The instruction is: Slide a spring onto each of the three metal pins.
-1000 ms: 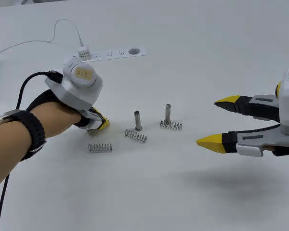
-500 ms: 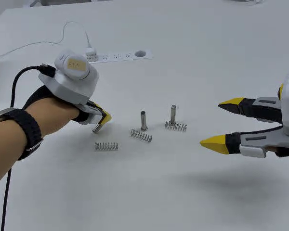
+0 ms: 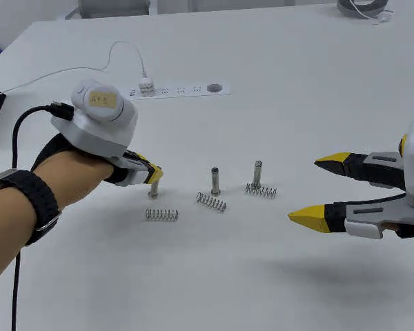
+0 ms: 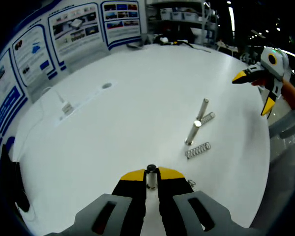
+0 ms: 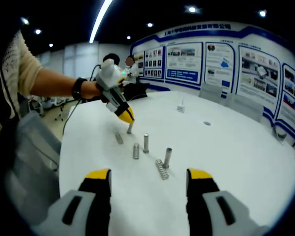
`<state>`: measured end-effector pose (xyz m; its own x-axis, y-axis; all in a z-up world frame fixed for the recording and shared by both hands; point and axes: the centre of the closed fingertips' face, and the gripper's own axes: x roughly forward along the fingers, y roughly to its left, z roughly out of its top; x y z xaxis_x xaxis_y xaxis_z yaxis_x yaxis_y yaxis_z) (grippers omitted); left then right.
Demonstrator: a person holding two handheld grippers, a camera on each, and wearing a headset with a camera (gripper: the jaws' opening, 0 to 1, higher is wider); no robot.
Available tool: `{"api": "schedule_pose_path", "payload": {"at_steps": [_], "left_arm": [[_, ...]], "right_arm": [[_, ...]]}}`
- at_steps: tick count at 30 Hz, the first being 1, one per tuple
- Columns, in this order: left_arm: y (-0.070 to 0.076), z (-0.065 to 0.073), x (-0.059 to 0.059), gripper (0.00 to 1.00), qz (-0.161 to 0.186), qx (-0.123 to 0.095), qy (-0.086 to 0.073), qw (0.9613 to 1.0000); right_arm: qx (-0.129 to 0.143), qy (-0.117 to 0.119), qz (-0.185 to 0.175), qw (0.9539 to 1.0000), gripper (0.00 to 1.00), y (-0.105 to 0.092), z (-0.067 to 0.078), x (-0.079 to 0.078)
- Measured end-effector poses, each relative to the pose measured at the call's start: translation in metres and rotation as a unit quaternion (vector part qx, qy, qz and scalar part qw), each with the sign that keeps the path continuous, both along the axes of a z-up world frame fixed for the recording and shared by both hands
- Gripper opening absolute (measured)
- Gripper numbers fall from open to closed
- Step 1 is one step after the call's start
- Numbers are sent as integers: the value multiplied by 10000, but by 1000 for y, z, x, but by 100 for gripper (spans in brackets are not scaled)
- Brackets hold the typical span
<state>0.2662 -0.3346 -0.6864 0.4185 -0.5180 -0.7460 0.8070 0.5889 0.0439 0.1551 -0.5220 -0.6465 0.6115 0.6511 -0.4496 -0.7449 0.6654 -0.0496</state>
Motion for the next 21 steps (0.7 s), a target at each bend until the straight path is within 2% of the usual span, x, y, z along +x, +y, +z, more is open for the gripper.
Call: {"api": "schedule_pose_path", "payload": {"at_steps": [6, 10, 16, 21], "left_arm": [[5, 1, -2, 7, 222, -221, 63, 9995], [5, 0, -3, 7, 291, -302, 55, 9991], [4, -1, -3, 7, 412, -554, 54, 9976], [4, -1, -3, 7, 371, -609, -72, 9974]], "right_arm": [[4, 0, 20, 10000, 63, 1, 1, 0], [-7, 7, 44, 10000, 63, 2, 0, -1], [-41, 36, 62, 10000, 63, 4, -1, -2], [-78, 49, 66, 9999, 63, 4, -1, -2]]}}
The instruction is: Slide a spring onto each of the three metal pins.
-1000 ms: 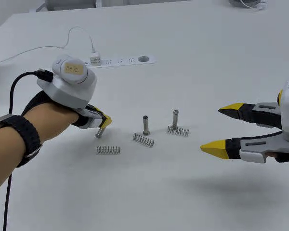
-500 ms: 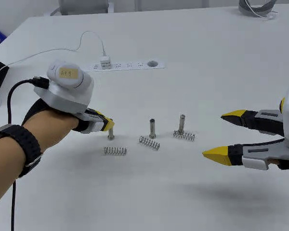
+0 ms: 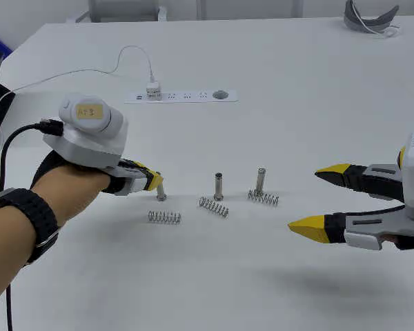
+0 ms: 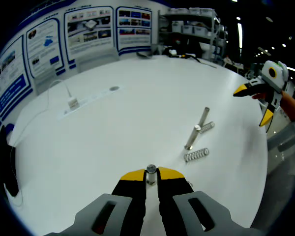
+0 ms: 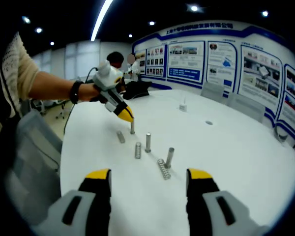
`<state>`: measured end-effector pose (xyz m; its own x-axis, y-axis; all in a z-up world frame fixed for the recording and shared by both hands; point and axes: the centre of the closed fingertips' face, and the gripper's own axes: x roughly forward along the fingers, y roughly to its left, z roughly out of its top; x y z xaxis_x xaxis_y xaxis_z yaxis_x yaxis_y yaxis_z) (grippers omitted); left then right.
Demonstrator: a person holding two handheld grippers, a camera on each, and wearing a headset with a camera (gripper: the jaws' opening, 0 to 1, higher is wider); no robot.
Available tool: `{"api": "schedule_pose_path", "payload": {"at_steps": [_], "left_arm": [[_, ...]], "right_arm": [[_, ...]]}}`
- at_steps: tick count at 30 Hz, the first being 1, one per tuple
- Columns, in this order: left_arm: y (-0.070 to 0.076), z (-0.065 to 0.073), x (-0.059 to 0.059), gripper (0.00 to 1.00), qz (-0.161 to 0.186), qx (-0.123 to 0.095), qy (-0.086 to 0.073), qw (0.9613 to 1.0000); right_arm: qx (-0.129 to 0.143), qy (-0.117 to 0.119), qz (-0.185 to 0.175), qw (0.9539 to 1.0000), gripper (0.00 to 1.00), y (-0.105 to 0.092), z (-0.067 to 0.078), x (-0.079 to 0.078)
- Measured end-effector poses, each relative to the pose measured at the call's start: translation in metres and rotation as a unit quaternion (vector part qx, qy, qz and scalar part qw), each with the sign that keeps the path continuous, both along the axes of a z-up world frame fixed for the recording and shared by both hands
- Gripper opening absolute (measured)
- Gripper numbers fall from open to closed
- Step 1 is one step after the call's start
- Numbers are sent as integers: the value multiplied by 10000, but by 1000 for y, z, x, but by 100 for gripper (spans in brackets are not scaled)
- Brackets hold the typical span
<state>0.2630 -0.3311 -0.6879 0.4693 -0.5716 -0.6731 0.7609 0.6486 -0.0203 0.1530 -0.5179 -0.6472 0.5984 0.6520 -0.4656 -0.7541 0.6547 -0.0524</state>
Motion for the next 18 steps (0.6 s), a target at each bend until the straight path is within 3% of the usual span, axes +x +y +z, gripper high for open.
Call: {"api": "schedule_pose_path", "payload": {"at_steps": [2, 18], "left_arm": [[-1, 0, 0, 7, -30, -19, -76, 10000], [-4, 0, -4, 9, -215, -76, -165, 9996]], "right_arm": [[-15, 8, -3, 10000, 63, 1, 0, -1], [-95, -32, -18, 9999, 63, 7, 7, -4]]}}
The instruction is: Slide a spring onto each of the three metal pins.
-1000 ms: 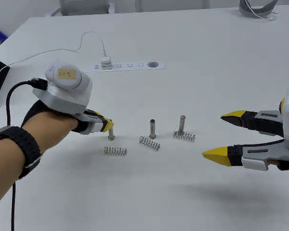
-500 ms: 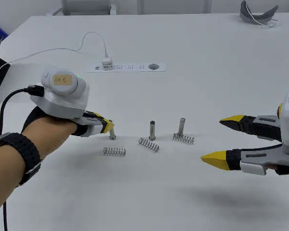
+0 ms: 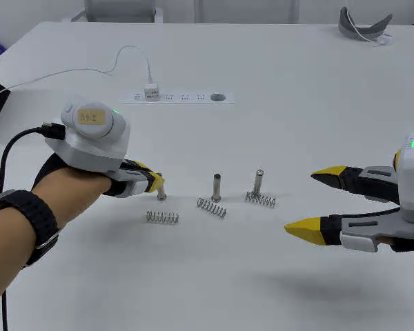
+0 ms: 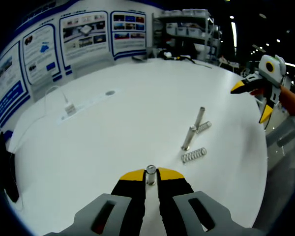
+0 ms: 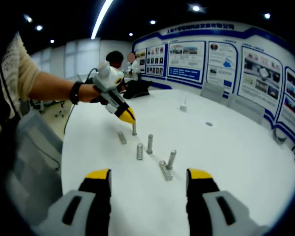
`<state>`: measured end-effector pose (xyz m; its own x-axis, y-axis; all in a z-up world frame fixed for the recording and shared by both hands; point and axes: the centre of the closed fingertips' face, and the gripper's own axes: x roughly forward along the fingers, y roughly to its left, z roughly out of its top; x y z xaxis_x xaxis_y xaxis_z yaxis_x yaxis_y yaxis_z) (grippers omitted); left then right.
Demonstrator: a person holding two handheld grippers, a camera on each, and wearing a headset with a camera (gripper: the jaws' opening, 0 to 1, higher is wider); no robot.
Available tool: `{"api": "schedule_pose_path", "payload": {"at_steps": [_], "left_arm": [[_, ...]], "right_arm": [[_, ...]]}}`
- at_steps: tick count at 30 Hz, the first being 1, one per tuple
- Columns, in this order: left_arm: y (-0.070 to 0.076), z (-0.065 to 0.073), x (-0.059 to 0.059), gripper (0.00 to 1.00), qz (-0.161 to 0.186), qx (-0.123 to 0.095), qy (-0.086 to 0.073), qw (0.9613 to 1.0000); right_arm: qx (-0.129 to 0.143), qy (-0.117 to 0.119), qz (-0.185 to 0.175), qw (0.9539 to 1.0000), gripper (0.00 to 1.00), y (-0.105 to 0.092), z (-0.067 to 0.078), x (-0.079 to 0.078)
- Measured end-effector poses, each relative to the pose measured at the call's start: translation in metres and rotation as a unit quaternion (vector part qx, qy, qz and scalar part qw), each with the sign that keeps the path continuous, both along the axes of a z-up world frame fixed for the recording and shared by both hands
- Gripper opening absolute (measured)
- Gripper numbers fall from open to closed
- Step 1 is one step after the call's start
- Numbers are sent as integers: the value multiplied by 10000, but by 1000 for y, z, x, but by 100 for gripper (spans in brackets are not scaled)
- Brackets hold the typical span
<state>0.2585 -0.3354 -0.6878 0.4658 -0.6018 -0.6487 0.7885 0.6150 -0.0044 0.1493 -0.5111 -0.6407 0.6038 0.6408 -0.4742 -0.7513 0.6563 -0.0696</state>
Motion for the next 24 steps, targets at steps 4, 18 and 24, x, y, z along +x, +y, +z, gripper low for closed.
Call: {"api": "schedule_pose_path", "payload": {"at_steps": [4, 18, 24], "left_arm": [[0, 3, 0, 12, -18, -102, -8, 9999], [17, 27, -19, 28, -122, -456, -282, 9985], [27, 23, -39, 31, -424, -394, -368, 9976]], "right_arm": [[-14, -16, -23, 10000, 63, 0, 1, 0], [-28, -74, 17, 10000, 63, 3, 5, -2], [-8, -84, 51, 10000, 62, 5, 6, -2]]}}
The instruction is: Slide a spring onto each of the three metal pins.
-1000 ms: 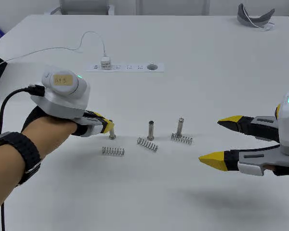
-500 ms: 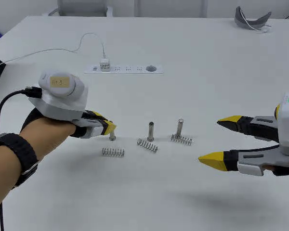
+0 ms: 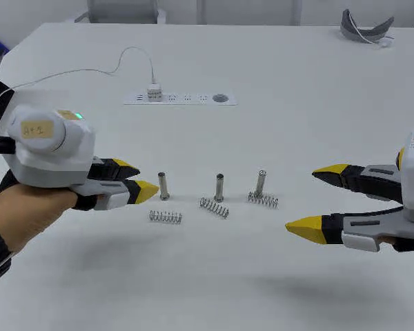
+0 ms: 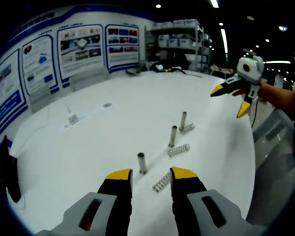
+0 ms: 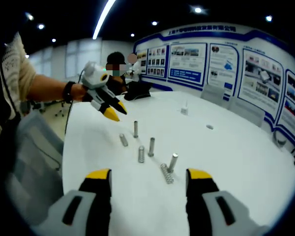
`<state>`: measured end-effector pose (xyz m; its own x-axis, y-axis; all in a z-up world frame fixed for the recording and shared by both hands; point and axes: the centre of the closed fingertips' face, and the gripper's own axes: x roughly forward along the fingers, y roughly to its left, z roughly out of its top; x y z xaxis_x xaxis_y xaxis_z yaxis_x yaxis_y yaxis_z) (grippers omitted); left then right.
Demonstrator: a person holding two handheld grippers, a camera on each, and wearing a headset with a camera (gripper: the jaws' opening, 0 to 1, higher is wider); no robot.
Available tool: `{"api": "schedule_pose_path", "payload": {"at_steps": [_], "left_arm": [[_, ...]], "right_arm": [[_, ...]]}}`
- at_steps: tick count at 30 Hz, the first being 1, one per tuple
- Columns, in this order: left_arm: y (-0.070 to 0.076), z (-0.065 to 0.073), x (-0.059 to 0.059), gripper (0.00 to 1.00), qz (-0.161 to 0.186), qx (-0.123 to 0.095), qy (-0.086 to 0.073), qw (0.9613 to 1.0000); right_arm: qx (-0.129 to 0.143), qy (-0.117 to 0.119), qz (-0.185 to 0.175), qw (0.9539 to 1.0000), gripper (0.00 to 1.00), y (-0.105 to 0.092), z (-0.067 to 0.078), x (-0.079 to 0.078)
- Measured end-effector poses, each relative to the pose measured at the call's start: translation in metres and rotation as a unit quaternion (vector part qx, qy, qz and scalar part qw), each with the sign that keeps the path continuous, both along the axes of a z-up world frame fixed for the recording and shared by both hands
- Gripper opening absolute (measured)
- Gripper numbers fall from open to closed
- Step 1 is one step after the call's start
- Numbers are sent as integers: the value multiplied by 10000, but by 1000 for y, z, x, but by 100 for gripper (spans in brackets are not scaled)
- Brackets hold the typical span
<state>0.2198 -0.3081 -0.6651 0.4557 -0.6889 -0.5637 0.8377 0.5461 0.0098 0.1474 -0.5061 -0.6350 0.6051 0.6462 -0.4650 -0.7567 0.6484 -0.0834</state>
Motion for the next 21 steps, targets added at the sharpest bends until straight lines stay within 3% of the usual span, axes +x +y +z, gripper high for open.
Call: {"api": "schedule_pose_path", "payload": {"at_steps": [4, 7, 15, 21], "left_arm": [[-3, -13, -10, 34, -269, 113, 66, 9996], [-10, -27, -15, 35, -558, 370, 31, 9978], [-23, -51, -11, 34, -948, 770, 123, 9924], [-26, -57, -7, 29, -1022, 922, 208, 9903]], "right_arm": [[18, -2, 21, 10000, 62, 1, -1, -1], [22, 13, 37, 10000, 62, 2, -2, -2], [116, -16, -12, 9999, 62, -3, 0, 0], [145, 24, -23, 9999, 63, -5, -5, 0]]}}
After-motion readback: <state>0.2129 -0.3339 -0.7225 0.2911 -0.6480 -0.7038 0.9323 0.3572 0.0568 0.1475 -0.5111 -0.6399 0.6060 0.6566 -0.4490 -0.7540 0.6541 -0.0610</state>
